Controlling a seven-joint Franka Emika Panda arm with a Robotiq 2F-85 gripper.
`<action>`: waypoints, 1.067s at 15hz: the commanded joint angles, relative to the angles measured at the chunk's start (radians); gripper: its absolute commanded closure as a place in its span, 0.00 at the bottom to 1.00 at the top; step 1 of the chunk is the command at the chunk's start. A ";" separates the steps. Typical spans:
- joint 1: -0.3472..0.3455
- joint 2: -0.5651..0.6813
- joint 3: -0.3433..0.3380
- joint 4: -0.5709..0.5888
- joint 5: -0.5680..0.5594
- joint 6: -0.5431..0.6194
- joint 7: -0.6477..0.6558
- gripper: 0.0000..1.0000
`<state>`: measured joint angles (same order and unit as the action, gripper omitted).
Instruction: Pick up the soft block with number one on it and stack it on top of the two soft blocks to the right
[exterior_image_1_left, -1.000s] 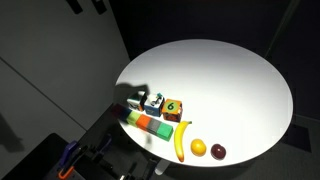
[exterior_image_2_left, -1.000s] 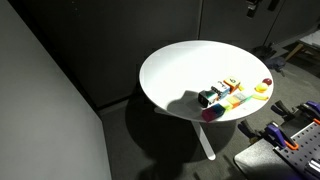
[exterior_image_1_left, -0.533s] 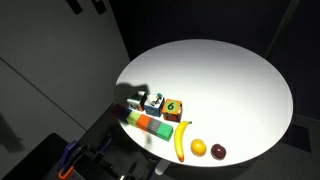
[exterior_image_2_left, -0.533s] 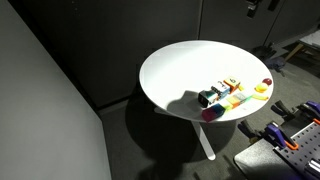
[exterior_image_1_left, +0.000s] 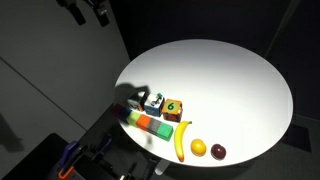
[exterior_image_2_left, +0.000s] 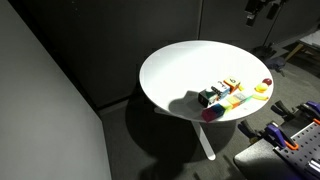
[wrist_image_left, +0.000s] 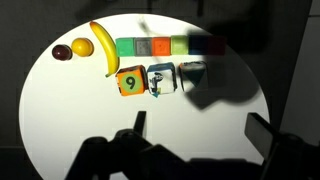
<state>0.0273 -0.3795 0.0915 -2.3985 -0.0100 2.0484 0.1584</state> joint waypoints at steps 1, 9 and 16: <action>0.004 0.027 -0.010 -0.030 0.008 0.053 -0.012 0.00; 0.023 0.076 -0.040 -0.139 0.080 0.229 -0.105 0.00; 0.018 0.157 -0.048 -0.191 0.081 0.345 -0.147 0.00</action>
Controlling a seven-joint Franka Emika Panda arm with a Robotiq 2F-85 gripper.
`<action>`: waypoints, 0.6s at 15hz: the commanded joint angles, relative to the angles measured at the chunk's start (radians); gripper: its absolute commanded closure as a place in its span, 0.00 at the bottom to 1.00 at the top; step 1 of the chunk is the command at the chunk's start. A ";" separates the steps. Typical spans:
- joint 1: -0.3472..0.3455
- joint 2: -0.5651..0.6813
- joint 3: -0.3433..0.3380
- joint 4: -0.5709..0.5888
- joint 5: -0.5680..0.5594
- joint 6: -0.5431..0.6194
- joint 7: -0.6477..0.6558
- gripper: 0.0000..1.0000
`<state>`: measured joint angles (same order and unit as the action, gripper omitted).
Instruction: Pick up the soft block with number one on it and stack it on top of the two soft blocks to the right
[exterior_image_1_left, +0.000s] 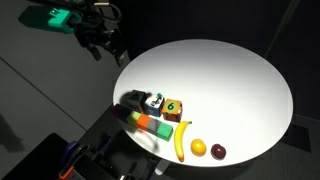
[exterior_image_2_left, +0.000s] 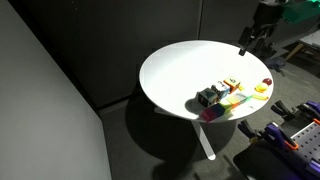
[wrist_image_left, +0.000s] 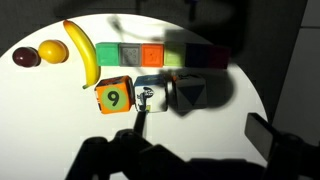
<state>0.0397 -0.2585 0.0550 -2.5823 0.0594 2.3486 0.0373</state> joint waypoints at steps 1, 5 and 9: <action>0.004 0.052 -0.010 -0.009 0.006 0.061 -0.020 0.00; 0.004 0.122 -0.005 -0.003 0.003 0.113 -0.007 0.00; 0.002 0.198 -0.001 0.008 -0.010 0.163 0.011 0.00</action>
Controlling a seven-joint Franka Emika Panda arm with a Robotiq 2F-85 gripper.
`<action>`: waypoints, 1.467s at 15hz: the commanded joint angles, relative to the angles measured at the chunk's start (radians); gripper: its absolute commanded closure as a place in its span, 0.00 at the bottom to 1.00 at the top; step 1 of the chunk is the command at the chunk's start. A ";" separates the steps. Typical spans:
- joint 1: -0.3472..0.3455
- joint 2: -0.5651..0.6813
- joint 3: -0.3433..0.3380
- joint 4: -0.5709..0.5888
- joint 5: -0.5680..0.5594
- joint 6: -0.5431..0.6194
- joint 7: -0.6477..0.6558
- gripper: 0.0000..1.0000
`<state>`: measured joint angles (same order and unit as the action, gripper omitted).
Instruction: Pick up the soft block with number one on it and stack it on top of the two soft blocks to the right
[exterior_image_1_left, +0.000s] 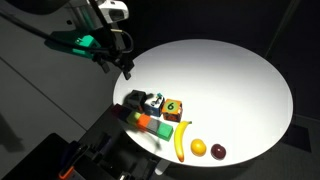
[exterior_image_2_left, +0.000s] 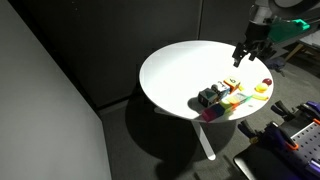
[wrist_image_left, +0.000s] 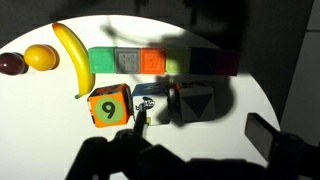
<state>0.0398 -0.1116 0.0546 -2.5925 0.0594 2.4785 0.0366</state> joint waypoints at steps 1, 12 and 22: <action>0.002 0.066 -0.001 0.020 -0.010 0.044 0.011 0.00; 0.003 0.108 -0.003 0.015 -0.012 0.077 0.008 0.00; 0.013 0.156 0.007 0.045 -0.028 0.087 0.035 0.00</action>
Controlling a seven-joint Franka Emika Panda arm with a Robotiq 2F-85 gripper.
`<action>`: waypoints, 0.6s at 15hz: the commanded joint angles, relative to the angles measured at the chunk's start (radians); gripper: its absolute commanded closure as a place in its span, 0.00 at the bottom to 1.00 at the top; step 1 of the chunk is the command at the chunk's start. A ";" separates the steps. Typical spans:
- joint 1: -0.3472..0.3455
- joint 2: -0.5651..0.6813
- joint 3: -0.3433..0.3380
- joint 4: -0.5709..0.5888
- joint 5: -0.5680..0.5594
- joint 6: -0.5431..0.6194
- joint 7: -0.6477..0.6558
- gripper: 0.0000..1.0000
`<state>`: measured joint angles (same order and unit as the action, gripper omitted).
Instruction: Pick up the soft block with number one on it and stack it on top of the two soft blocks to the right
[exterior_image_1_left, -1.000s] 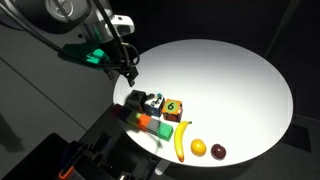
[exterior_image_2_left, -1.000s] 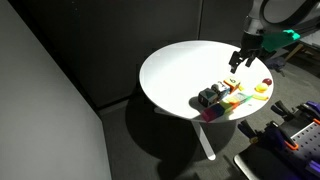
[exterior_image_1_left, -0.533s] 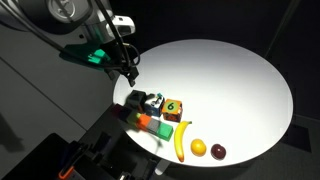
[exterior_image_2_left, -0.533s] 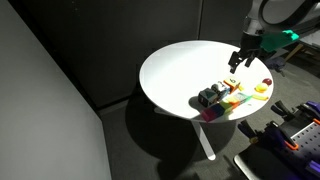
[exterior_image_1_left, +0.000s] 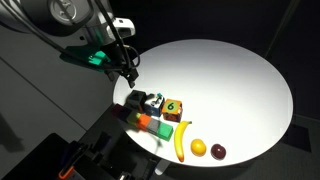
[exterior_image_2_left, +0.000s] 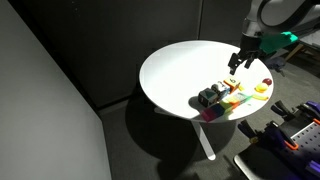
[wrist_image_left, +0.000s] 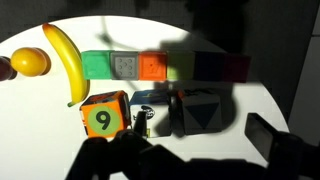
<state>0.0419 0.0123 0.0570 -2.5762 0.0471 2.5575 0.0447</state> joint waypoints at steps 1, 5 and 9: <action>0.014 0.044 0.006 0.036 -0.017 0.010 0.028 0.00; 0.030 0.111 0.006 0.084 -0.040 0.034 0.052 0.00; 0.040 0.195 0.005 0.139 -0.040 0.057 0.038 0.00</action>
<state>0.0753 0.1391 0.0621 -2.4938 0.0267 2.6025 0.0635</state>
